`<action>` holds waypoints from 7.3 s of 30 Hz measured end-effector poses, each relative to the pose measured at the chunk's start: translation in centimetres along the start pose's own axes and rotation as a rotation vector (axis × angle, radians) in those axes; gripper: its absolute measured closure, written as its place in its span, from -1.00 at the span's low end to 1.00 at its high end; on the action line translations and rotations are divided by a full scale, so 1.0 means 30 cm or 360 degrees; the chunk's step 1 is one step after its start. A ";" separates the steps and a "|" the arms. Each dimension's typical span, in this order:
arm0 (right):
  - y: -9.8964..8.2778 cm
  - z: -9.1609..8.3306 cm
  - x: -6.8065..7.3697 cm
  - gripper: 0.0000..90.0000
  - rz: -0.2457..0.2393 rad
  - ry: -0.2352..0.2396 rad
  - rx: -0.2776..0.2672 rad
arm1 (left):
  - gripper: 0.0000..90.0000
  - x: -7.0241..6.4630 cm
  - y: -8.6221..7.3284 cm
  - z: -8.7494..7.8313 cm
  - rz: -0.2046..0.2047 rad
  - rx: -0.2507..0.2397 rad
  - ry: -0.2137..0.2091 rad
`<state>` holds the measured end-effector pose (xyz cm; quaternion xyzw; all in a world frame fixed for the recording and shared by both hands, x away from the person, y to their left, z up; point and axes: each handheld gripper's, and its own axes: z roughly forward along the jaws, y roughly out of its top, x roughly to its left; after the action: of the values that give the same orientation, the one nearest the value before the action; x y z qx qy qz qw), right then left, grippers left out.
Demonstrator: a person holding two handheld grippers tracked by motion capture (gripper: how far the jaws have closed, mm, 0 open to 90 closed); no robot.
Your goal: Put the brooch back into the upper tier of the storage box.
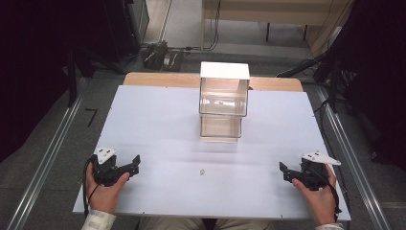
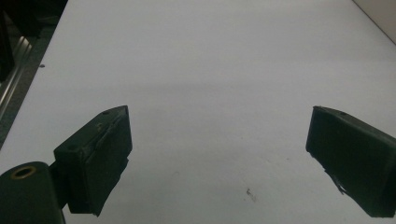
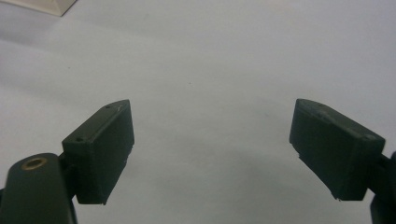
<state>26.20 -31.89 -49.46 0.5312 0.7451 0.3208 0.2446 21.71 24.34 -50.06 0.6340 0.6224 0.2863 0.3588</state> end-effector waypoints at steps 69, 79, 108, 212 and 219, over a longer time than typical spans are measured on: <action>0.084 0.089 0.336 -0.70 -0.0293 0.0315 -0.0008 | -0.79 -0.002 0.000 0.007 0.0012 0.0002 0.0015; 0.096 0.101 0.392 -0.70 -0.0324 0.0379 -0.0012 | -0.79 -0.001 0.001 0.006 0.0013 -0.0002 0.0015; 0.109 0.134 0.515 -0.65 -0.0396 0.0480 -0.0032 | -0.79 -0.001 0.001 0.004 0.0011 -0.0005 0.0013; 0.108 0.215 0.710 0.93 -0.0421 0.0901 0.0039 | -0.79 -0.008 -0.003 0.023 0.0005 0.0034 -0.0022; 0.111 0.211 0.704 0.93 -0.0409 0.0918 0.0041 | -0.79 -0.008 -0.003 0.024 0.0009 0.0044 -0.0020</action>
<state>26.10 -9.72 -51.77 0.3228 0.8488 0.4151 0.0549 22.23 24.04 -50.54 0.6424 0.6222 0.2747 0.3531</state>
